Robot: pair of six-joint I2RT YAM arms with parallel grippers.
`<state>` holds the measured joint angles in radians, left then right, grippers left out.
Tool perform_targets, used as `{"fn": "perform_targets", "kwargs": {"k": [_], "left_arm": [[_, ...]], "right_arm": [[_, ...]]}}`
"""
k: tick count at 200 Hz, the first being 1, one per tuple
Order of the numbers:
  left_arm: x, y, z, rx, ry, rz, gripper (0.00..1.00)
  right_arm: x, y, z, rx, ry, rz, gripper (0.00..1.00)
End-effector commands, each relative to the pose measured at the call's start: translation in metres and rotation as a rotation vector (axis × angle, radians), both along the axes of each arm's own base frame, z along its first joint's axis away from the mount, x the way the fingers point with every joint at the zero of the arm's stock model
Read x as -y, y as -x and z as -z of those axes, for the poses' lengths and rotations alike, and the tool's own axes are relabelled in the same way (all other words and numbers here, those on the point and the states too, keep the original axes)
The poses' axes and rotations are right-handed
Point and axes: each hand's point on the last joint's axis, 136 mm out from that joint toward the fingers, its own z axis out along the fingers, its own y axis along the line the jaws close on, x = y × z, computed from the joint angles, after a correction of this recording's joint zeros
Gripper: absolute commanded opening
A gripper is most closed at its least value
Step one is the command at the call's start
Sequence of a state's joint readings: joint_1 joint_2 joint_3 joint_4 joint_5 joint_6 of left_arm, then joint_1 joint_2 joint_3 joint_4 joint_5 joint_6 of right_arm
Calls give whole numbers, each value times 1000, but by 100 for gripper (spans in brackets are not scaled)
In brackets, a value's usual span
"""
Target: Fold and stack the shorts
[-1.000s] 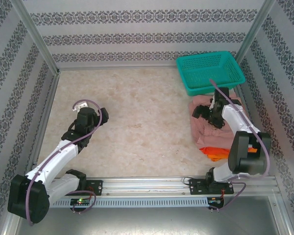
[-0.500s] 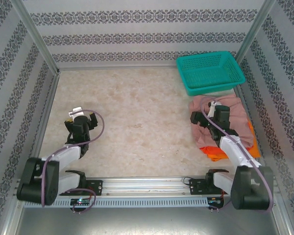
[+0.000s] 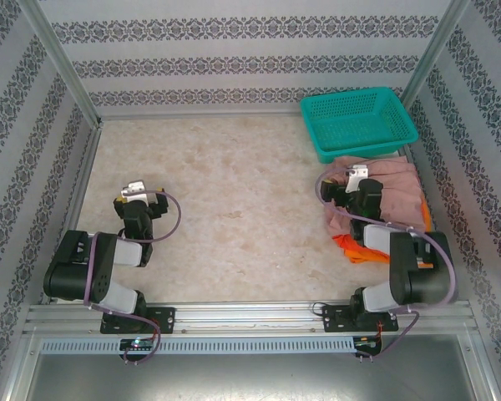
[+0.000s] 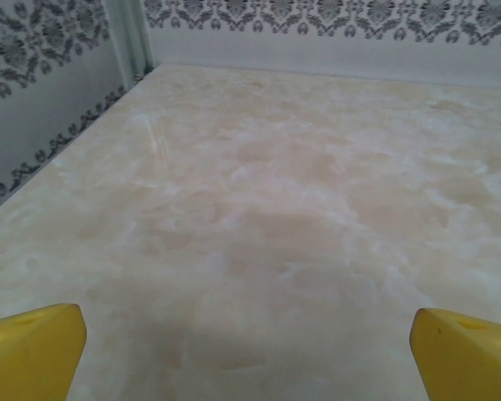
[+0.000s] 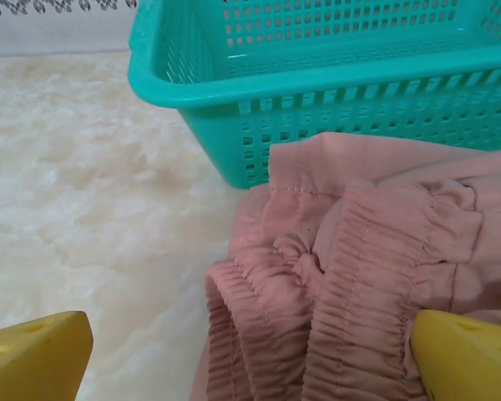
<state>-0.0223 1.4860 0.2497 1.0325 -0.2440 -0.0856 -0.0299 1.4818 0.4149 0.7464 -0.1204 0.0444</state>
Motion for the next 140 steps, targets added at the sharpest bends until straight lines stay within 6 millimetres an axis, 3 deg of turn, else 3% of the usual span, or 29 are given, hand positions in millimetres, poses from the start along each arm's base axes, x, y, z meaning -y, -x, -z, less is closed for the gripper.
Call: {"fn": "perform_targets", "kwargs": {"k": [1,5,14,27,43,54,140], "left_arm": [[12,-16,-4,8,-4,96,100],[13,-17,4,-14,-2,103,100],[13,-23,-1,45,-25,108,100],[13,-20,8,-45,1,103,100],[12,-30,3,-14,-17,99,100],[12,-29,9,-76,-1,96,100],[26,-28,5,-23,-21,182,100]], "right_arm": [[-1,-1,-11,80,17,-12,98],[0,-3,-12,85,17,-6,98],[0,-5,-11,95,17,-1,98],[0,-5,-11,79,25,3,98],[6,-5,-11,78,39,52,98],[7,-5,-11,82,63,75,98],[6,-5,-11,80,69,78,98]]}}
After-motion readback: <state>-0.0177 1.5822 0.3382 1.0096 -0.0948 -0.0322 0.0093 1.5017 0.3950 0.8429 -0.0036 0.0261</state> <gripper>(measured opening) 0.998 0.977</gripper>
